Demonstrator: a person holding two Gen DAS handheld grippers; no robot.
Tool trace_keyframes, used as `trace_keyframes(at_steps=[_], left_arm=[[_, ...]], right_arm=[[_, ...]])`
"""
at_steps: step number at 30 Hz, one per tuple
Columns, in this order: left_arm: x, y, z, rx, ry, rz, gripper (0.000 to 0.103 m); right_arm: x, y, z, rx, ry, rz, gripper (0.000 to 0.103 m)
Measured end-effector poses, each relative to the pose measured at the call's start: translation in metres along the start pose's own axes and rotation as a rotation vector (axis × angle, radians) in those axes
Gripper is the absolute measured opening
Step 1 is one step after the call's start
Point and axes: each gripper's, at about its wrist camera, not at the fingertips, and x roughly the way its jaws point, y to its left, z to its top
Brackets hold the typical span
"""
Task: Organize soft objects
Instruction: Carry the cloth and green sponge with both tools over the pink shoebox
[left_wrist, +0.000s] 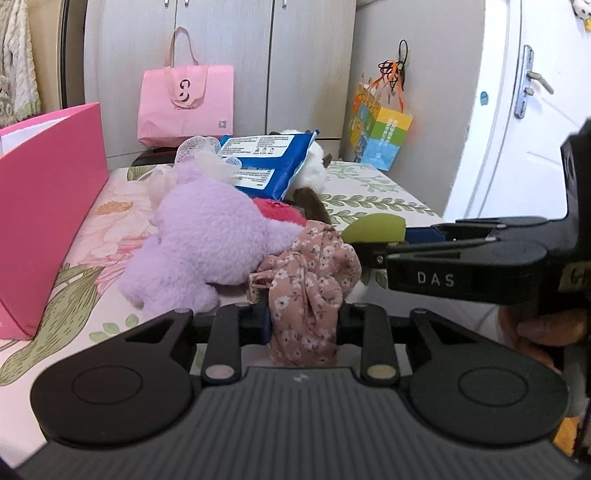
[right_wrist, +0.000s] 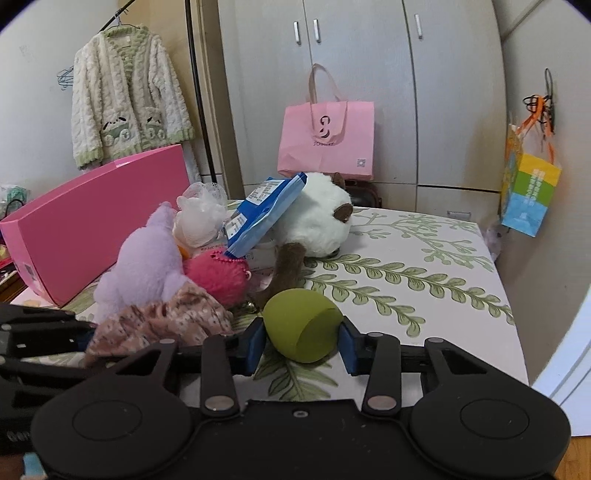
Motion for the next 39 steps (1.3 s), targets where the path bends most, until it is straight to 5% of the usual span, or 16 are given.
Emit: trace_keyframes(at_steps=[9, 25, 39], left_arm=[[-0.019, 0.016, -0.002, -0.07, 0.067, -0.115, 0.027], [-0.048, 0.035, -0.009, -0.087, 0.173, -0.204, 0.027], [-0.082, 0.079, -0.019, -0.087, 0.246, -0.148, 0.027]], right_arm=[[-0.022, 0.011, -0.01, 0.038, -0.007, -0.04, 0.047], [-0.056, 0.039, -0.019, 0.022, 0.036, -0.026, 0.047], [-0.075, 0.077, -0.018, 0.008, 0.121, 0.106, 0.047]])
